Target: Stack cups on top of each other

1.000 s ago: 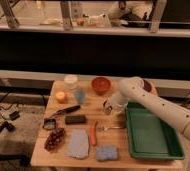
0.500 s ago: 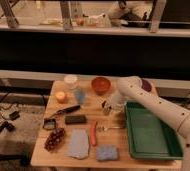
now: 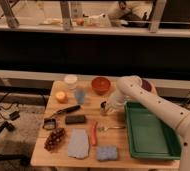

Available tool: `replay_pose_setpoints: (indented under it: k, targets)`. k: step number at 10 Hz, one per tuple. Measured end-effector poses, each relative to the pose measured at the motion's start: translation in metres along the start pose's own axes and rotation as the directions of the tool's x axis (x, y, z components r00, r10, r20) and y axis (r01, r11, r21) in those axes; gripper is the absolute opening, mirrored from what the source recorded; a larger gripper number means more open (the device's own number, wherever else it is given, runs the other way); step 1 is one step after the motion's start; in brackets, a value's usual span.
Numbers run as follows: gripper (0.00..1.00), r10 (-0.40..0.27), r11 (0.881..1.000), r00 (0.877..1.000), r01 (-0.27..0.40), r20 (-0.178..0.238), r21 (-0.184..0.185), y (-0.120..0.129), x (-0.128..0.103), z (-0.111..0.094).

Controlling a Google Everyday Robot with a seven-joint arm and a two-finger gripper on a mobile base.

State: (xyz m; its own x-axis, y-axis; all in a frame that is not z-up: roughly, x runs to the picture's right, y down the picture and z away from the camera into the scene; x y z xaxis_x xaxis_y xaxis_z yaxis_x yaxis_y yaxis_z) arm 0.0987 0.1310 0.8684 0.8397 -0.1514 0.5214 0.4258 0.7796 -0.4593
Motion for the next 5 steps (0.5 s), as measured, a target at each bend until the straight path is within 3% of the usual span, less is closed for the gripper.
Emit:
replay_pose_setpoints:
  k: [2,5]
  targets:
    - [0.0,-0.007,1.0,1.0,0.007,0.003,0.01,-0.002,-0.001,-0.001]
    - [0.0,-0.036,0.998,0.999,0.035,0.009,0.055,-0.011,-0.007,-0.014]
